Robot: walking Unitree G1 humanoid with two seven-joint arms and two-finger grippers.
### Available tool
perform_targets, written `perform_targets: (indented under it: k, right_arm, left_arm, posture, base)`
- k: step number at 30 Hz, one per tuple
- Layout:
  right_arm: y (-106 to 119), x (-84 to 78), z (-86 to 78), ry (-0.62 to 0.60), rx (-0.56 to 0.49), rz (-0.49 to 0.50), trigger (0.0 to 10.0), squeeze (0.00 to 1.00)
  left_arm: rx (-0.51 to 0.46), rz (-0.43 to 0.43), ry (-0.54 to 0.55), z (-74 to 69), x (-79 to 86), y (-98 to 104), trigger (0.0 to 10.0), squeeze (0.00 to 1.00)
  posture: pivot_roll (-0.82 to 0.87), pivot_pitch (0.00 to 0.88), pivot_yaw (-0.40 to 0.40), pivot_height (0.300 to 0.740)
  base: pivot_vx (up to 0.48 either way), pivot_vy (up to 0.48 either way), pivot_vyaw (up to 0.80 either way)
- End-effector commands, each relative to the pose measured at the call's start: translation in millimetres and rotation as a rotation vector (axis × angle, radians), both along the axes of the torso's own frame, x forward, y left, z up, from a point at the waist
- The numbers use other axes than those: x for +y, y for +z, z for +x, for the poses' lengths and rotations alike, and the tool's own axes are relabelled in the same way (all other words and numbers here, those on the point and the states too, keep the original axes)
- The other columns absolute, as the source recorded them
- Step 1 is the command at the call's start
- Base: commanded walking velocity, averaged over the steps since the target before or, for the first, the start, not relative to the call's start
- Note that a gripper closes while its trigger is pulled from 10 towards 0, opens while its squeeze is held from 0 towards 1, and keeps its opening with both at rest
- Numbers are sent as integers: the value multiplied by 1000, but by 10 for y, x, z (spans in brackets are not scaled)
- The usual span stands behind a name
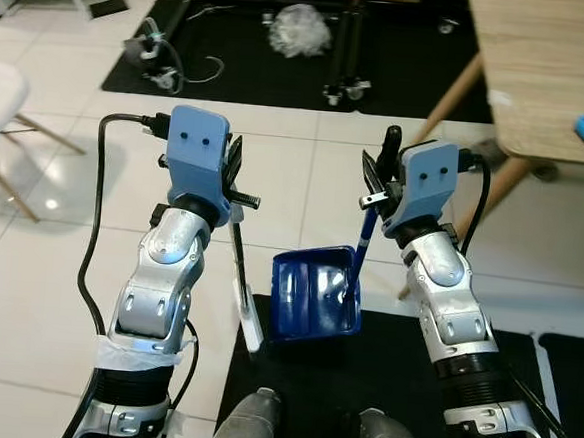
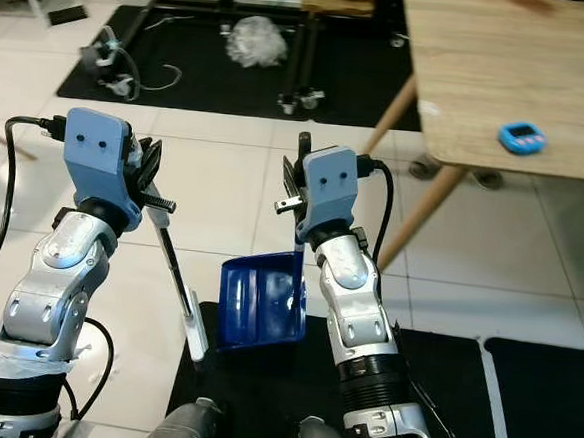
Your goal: Sweep floor
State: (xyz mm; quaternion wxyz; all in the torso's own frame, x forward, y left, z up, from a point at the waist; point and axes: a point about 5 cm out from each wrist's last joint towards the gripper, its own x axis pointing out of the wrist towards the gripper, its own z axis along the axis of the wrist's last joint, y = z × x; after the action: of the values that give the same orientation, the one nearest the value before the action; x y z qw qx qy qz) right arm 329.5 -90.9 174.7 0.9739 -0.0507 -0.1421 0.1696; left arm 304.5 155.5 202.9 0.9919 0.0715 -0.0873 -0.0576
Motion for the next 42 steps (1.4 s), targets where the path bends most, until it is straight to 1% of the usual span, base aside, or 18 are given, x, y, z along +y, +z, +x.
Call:
perform_targets:
  k: [1,18,42]
  right_arm:
    - [80,37,-7,17,-48,5,10000,0]
    - [76,47,-11,22,-56,-16,10000,0]
    - [43,52,-18,20,-48,-23,10000,0]
  left_arm:
    - [-23,27,16,-12,34,39,10000,0]
    - [-18,31,7,-1,21,22,10000,0]
    - [-14,30,4,3,6,19,10000,0]
  posture:
    - [63,110,62,740]
    - [60,101,63,740]
    - [61,113,64,740]
  base:
    - [0,0,788]
    - [0,0,785]
    - [0,0,782]
